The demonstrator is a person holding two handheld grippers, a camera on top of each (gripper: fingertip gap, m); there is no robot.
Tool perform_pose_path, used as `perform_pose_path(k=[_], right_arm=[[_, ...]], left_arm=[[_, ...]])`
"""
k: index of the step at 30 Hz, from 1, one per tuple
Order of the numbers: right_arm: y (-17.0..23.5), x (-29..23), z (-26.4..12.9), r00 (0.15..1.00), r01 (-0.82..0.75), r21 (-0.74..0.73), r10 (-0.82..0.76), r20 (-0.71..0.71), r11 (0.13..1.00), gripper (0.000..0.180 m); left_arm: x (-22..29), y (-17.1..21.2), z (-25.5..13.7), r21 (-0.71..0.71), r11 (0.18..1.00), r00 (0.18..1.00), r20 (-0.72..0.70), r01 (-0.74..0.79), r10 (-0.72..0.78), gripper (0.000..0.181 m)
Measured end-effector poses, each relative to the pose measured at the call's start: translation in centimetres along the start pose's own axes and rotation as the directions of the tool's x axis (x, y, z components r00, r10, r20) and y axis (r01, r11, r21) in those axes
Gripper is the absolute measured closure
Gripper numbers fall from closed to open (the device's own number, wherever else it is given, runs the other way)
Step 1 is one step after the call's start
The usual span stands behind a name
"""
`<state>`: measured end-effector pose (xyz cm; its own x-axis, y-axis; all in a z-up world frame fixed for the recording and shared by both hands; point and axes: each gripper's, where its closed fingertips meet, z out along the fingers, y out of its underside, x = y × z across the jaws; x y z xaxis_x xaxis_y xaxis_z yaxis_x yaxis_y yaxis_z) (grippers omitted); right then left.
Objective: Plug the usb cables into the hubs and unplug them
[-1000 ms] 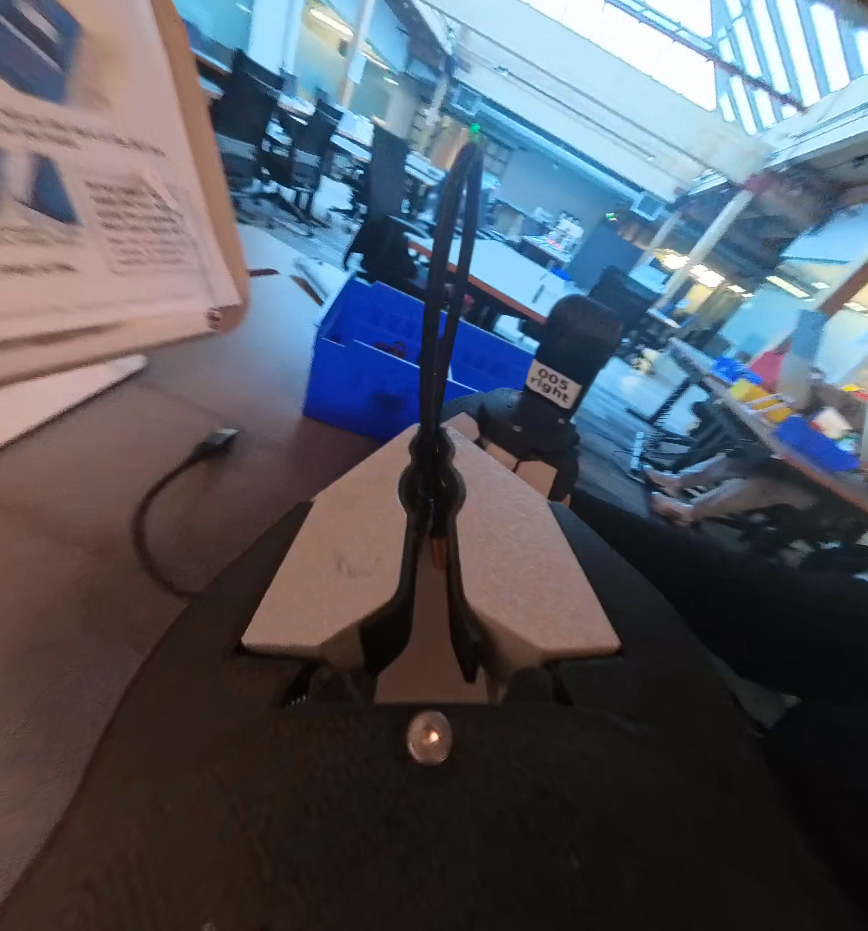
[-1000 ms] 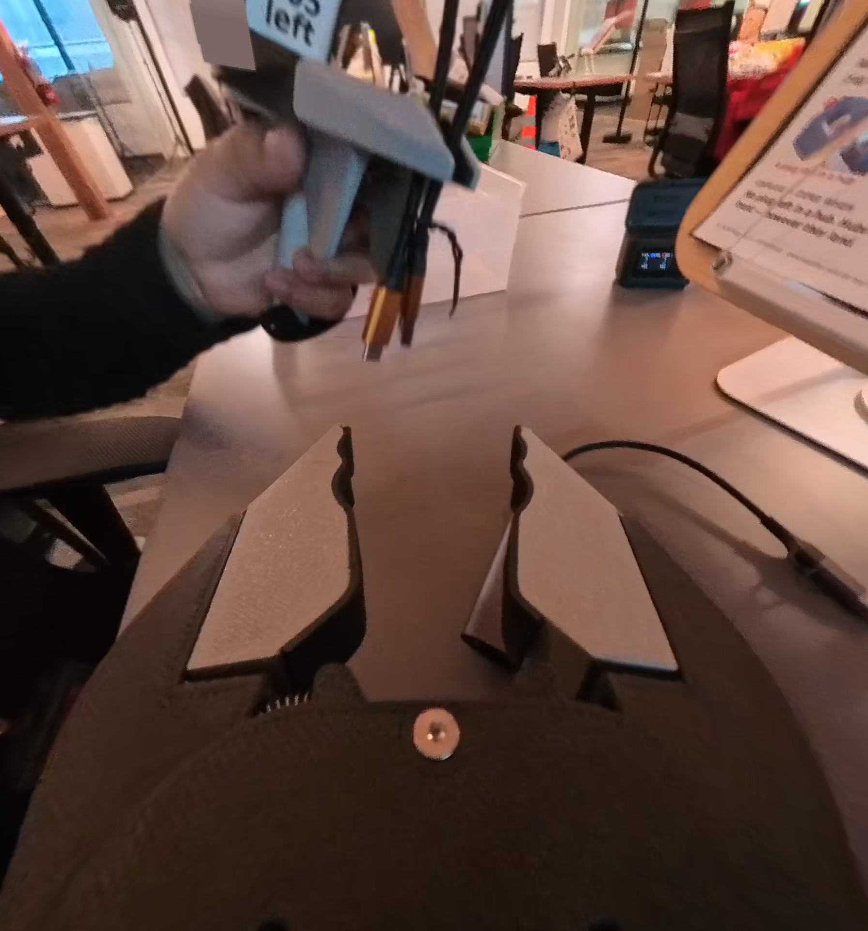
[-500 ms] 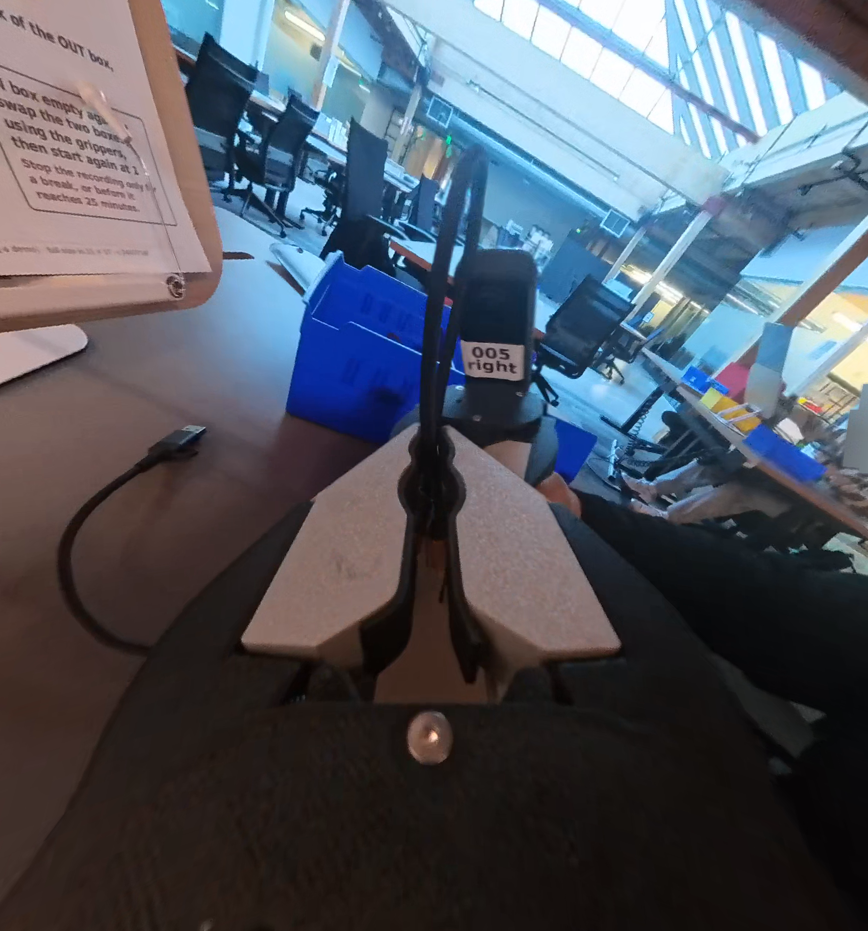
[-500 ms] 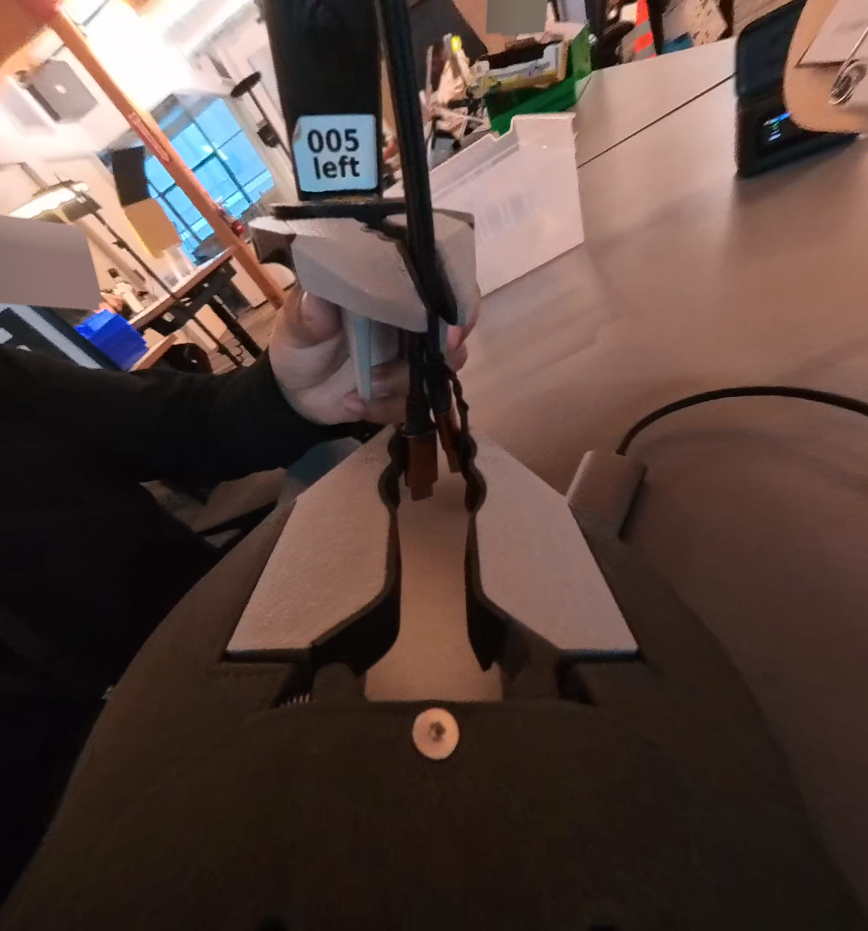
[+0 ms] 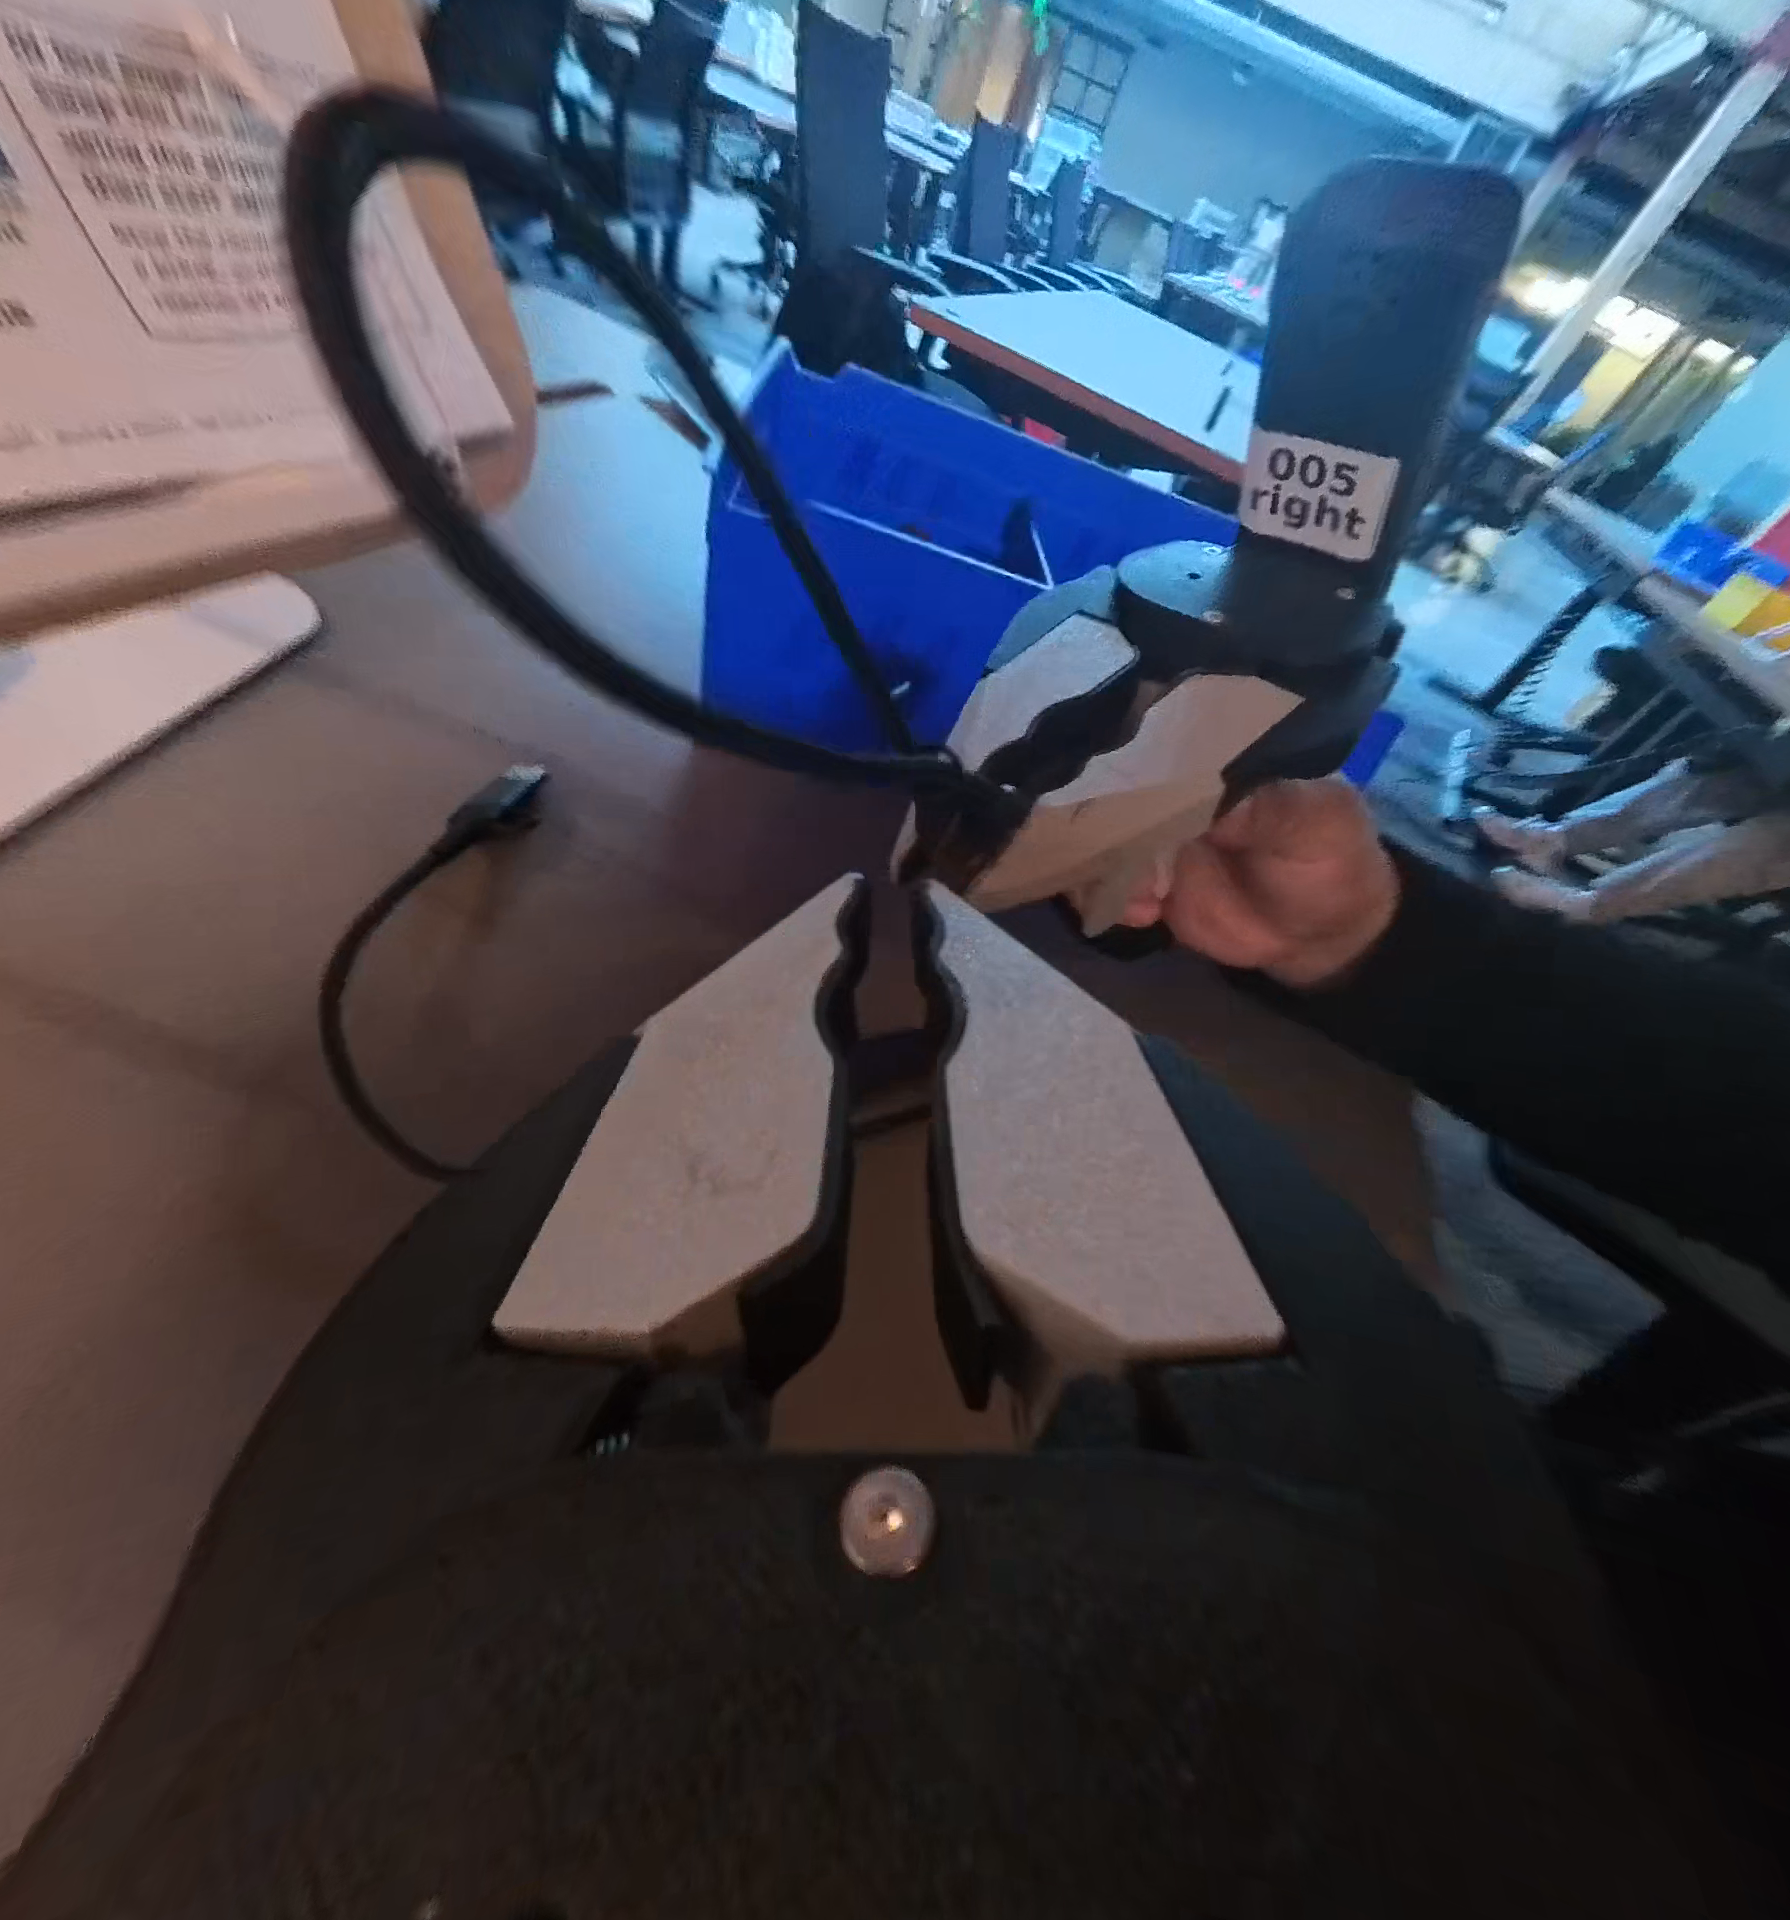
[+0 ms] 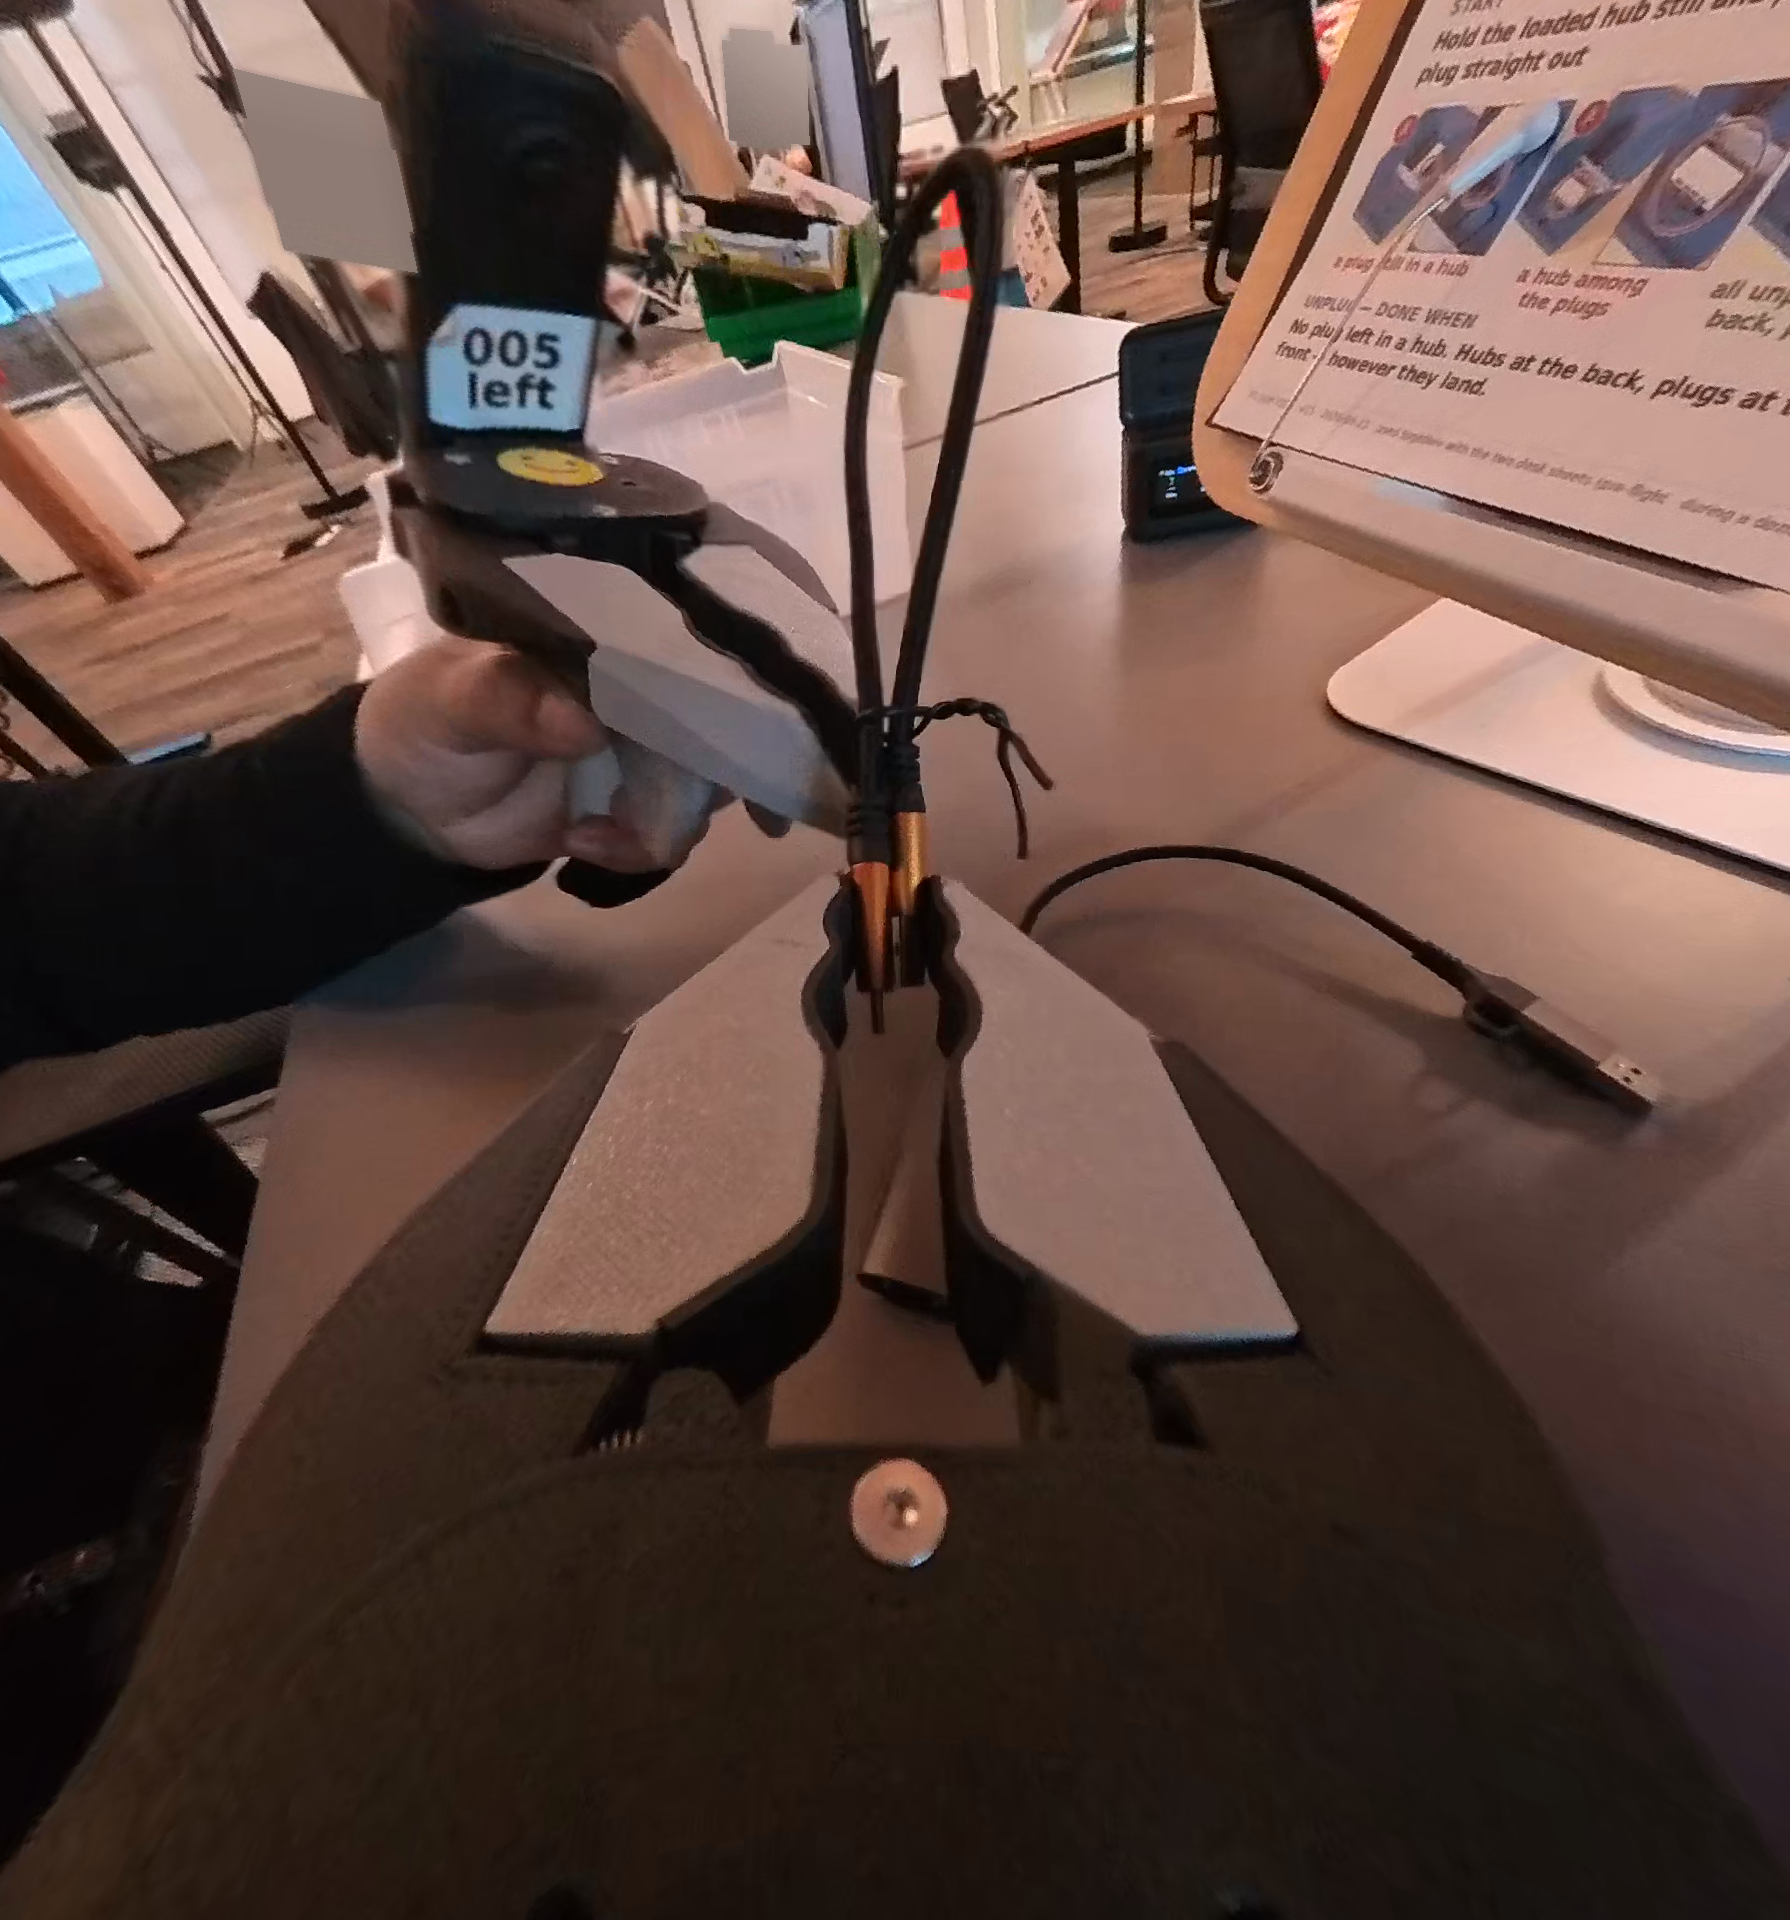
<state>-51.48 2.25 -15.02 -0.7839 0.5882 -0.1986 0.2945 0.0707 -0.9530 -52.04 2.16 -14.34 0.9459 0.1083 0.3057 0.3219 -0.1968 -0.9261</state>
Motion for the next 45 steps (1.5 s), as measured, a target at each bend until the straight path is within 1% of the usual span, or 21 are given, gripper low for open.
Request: perform_pose_path(k=[2,5,7,10,12,16,19,21,24,26,28,30,32,34,36,38,41,43,45], right_arm=[[0.3,-0.1,0.2,1.000,-0.009,-0.012,0.009,0.004,1.000,0.170],[0.6,0.1,0.4,1.000,-0.031,-0.026,0.031,0.000,0.999,0.170],[0.8,0.3,0.4,0.999,-0.051,-0.031,0.051,-0.002,0.998,0.170],[1.0,0.6,0.3,0.999,-0.039,-0.040,0.038,-0.029,0.998,0.170],[1.2,0.9,0.3,0.998,-0.004,-0.060,-0.001,-0.069,0.998,0.170],[1.5,1.2,0.4,0.981,0.116,-0.118,-0.132,-0.145,0.986,0.170],[1.8,1.2,0.6,0.936,0.246,-0.183,-0.282,-0.211,0.952,0.170],[1.9,1.3,0.7,0.904,0.300,-0.221,-0.351,-0.245,0.928,0.171],[2.4,2.1,0.6,0.887,0.296,-0.264,-0.366,-0.281,0.918,0.173],[2.4,2.5,0.3,0.893,0.270,-0.257,-0.341,-0.294,0.928,0.175],[2.2,2.5,0.2,0.912,0.236,-0.227,-0.296,-0.284,0.945,0.176],[1.8,1.8,0.2,0.941,0.204,-0.174,-0.242,-0.237,0.963,0.176],[1.5,1.2,0.2,0.963,0.166,-0.135,-0.190,-0.190,0.977,0.175],[1.2,1.1,0.1,0.973,0.134,-0.106,-0.151,-0.174,0.985,0.175],[1.1,1.1,0.0,0.983,0.092,-0.084,-0.104,-0.151,0.992,0.175],[1.2,0.9,0.1,0.993,0.040,-0.073,-0.048,-0.109,0.997,0.175],[1.1,0.4,0.2,0.999,-0.019,-0.046,0.016,-0.048,0.999,0.175],[0.7,0.1,0.1,0.999,-0.046,-0.023,0.046,-0.017,0.999,0.176],[0.5,-0.5,0.0,0.996,-0.080,-0.005,0.080,0.036,0.997,0.175]], left_arm=[[0.0,-0.3,-0.2,0.009,0.992,0.990,0.075,-0.122,0.121,0.181],[0.6,-0.3,-0.3,-0.029,0.956,0.945,0.146,-0.290,0.291,0.180],[1.1,0.0,-0.1,-0.060,0.931,0.916,0.167,-0.360,0.365,0.175],[0.8,-0.1,-0.1,-0.088,0.894,0.864,0.233,-0.439,0.447,0.172],[0.2,-0.3,-0.4,-0.100,0.888,0.846,0.272,-0.449,0.459,0.170],[-1.5,-0.7,-1.3,-0.097,0.917,0.855,0.336,-0.387,0.396,0.167],[-2.3,-0.7,-1.8,-0.090,0.945,0.885,0.331,-0.315,0.327,0.158],[-2.7,-0.5,-2.0,-0.103,0.947,0.890,0.325,-0.303,0.320,0.153],[-3.2,1.3,-1.8,-0.217,0.924,0.875,0.311,-0.314,0.370,0.153],[-3.4,2.8,-1.5,-0.296,0.901,0.867,0.294,-0.317,0.402,0.150],[-3.8,3.5,-1.2,-0.342,0.879,0.846,0.302,-0.334,0.439,0.145],[-4.1,3.4,-1.0,-0.365,0.845,0.797,0.325,-0.390,0.509,0.141],[-4.2,2.9,-1.0,-0.385,0.799,0.722,0.361,-0.461,0.591,0.135],[-3.8,2.2,-1.1,-0.392,0.757,0.654,0.385,-0.524,0.652,0.129],[-3.2,1.6,-1.0,-0.393,0.716,0.594,0.400,-0.577,0.698,0.127],[-3.0,1.0,-1.1,-0.400,0.669,0.514,0.433,-0.626,0.740,0.126],[-2.3,0.6,-1.0,-0.394,0.583,0.412,0.438,-0.710,0.799,0.133],[-2.2,0.9,-0.9,-0.416,0.513,0.341,0.422,-0.751,0.840,0.139],[-2.3,0.7,-1.0,-0.447,0.458,0.273,0.419,-0.768,0.866,0.158]])
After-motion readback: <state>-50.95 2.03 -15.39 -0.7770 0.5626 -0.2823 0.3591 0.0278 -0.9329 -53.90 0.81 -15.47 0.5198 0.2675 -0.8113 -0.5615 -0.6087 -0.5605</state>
